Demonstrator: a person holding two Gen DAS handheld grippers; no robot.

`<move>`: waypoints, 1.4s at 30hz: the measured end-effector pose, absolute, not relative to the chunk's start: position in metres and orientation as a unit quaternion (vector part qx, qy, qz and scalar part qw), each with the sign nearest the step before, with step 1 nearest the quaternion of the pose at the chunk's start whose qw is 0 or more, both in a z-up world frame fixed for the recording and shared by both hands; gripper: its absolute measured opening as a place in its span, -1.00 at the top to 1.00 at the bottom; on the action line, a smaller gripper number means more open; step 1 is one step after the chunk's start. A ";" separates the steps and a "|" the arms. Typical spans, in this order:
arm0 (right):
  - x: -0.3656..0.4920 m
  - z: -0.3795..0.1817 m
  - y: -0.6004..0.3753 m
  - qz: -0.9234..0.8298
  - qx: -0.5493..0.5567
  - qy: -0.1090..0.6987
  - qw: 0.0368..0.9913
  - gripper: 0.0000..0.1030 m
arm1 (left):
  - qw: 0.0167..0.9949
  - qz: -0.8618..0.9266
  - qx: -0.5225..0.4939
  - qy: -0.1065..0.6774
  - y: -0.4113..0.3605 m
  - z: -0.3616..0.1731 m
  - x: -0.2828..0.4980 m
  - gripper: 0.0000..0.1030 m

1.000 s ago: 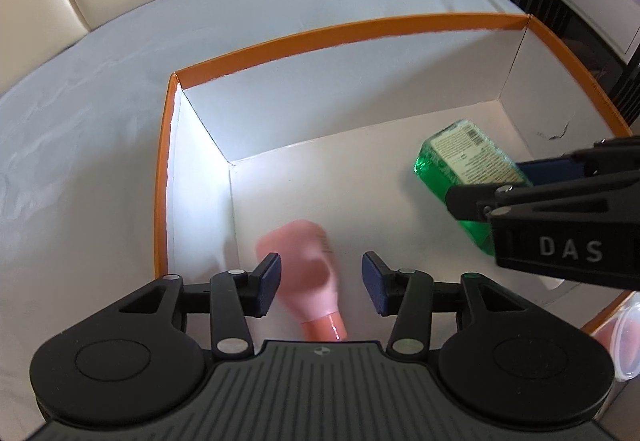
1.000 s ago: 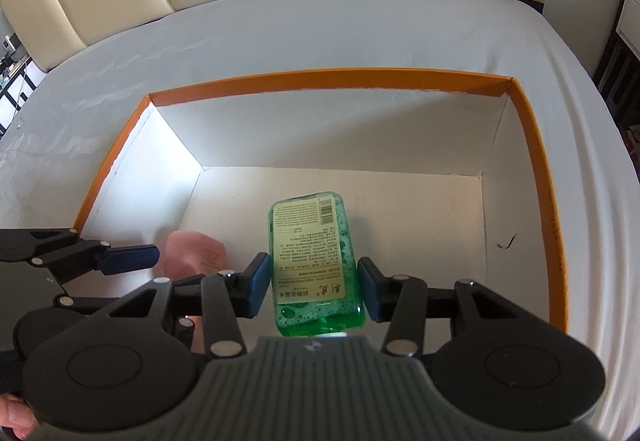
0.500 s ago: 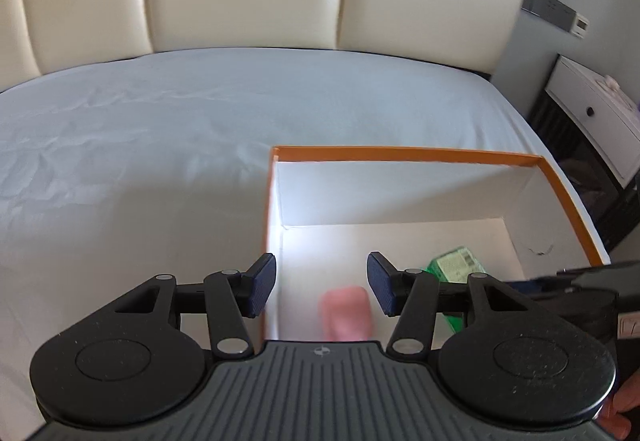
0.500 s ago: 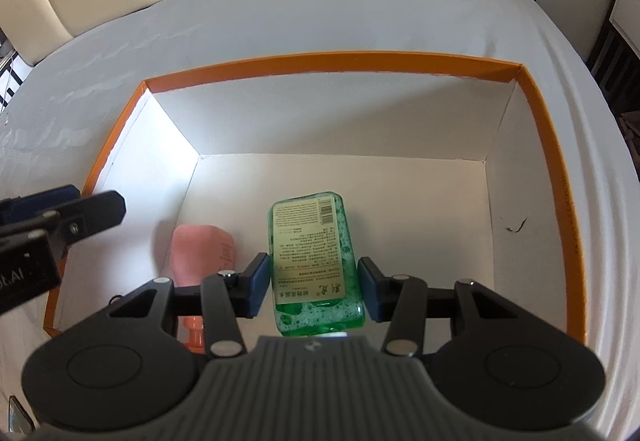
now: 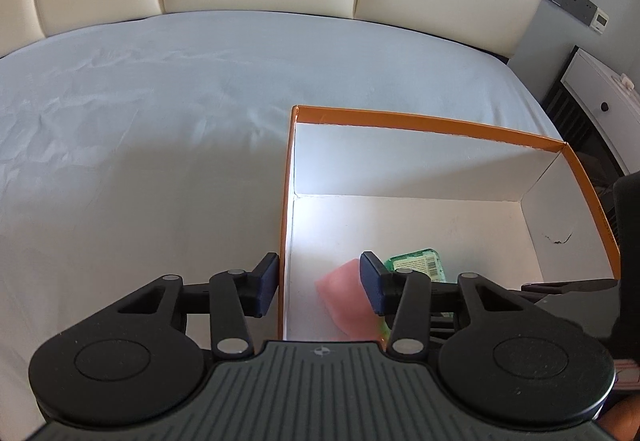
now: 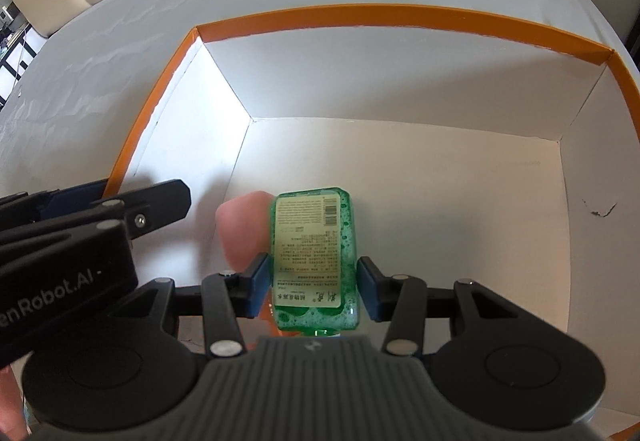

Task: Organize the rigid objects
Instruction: 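Open the left tool releasing the pink bottle while the right tool releases the green bottle, then grasp the yellow tube bottle with the right tool while the left tool approaches the IMINT tin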

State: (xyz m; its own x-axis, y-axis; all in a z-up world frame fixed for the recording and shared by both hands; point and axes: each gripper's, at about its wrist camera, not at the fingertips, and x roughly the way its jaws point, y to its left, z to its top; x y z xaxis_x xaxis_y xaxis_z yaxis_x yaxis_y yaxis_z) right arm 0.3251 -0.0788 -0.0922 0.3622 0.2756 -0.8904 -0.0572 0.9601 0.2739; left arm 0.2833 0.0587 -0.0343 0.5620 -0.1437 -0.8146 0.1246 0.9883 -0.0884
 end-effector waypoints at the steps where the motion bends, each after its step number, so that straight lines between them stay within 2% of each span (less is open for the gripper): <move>1: 0.325 -0.092 -0.077 0.103 0.093 0.555 0.820 0.10 | 0.883 -0.077 -0.011 0.463 0.059 -0.035 0.284 -0.01; 5: 0.323 -0.091 -0.076 0.098 0.084 0.557 0.820 0.07 | 0.883 -0.076 -0.009 0.462 0.058 -0.035 0.282 -0.01; 14: 0.305 -0.059 -0.085 0.099 0.050 0.502 0.858 -0.02 | 0.904 -0.064 0.000 0.423 0.052 -0.017 0.264 -0.01; 23: 0.248 -0.028 -0.111 0.125 0.045 0.432 0.892 -0.08 | 0.918 -0.090 0.014 0.385 0.023 0.013 0.222 -0.01; 33: 0.172 -0.012 -0.151 0.114 0.029 0.358 0.926 -0.08 | 0.927 -0.119 -0.022 0.355 0.015 0.016 0.161 -0.06; 37: 0.145 -0.020 -0.168 0.106 0.038 0.359 0.927 -0.08 | 0.926 -0.114 -0.010 0.360 0.012 0.009 0.139 -0.07; 42: 0.114 -0.040 -0.188 0.099 0.051 0.387 0.915 -0.07 | 0.897 -0.142 -0.030 0.416 0.012 -0.014 0.118 -0.07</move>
State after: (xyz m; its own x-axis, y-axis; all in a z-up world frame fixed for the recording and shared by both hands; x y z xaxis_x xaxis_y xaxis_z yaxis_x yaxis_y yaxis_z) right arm 0.1140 -0.1876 -0.0397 0.6811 0.2201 -0.6983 -0.1418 0.9753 0.1691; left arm 0.1178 0.0118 -0.0141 0.6127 -0.2802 -0.7390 0.2310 0.9577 -0.1716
